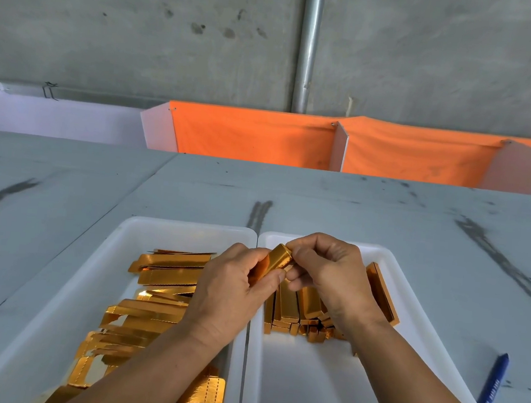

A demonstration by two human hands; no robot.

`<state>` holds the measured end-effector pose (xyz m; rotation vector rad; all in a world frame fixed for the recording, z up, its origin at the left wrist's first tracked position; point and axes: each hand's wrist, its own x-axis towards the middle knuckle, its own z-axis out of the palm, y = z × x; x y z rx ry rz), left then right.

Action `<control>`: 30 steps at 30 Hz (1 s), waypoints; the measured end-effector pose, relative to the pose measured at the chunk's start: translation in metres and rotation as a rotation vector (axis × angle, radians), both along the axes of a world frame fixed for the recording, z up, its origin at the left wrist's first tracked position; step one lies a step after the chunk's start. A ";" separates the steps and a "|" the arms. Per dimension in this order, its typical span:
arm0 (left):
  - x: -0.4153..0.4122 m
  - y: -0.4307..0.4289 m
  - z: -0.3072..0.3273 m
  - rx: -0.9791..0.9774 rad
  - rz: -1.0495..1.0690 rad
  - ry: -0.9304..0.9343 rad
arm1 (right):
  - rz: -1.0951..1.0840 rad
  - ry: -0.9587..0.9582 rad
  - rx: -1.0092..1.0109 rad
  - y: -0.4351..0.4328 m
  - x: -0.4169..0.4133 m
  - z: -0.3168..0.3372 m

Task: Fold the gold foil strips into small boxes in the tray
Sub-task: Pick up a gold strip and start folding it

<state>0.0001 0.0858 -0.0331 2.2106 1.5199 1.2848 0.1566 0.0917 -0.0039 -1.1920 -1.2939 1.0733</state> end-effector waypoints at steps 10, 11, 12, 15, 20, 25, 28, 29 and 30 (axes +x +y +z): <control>0.000 0.001 0.000 0.012 0.009 -0.014 | 0.083 0.180 -0.076 0.000 0.001 0.002; 0.000 0.001 -0.001 0.011 0.013 -0.014 | 0.090 0.191 -0.080 0.001 0.001 0.001; 0.000 0.001 -0.001 0.008 0.017 -0.013 | 0.094 0.194 -0.080 0.001 0.001 0.001; -0.001 0.001 -0.001 0.008 0.025 -0.011 | 0.095 0.183 -0.074 0.002 0.001 0.001; -0.001 0.000 0.000 0.019 0.023 -0.012 | 0.125 0.301 -0.137 0.001 0.002 0.002; 0.000 -0.001 0.000 0.026 0.009 0.007 | 0.115 0.342 -0.197 0.001 0.002 0.005; 0.000 -0.001 -0.001 0.020 0.004 0.022 | 0.095 0.307 -0.196 -0.001 0.001 0.005; 0.000 -0.001 -0.001 0.018 0.007 0.027 | 0.088 0.293 -0.192 -0.001 0.001 0.005; 0.000 -0.001 -0.001 0.018 0.011 0.032 | 0.081 0.278 -0.185 -0.001 0.001 0.005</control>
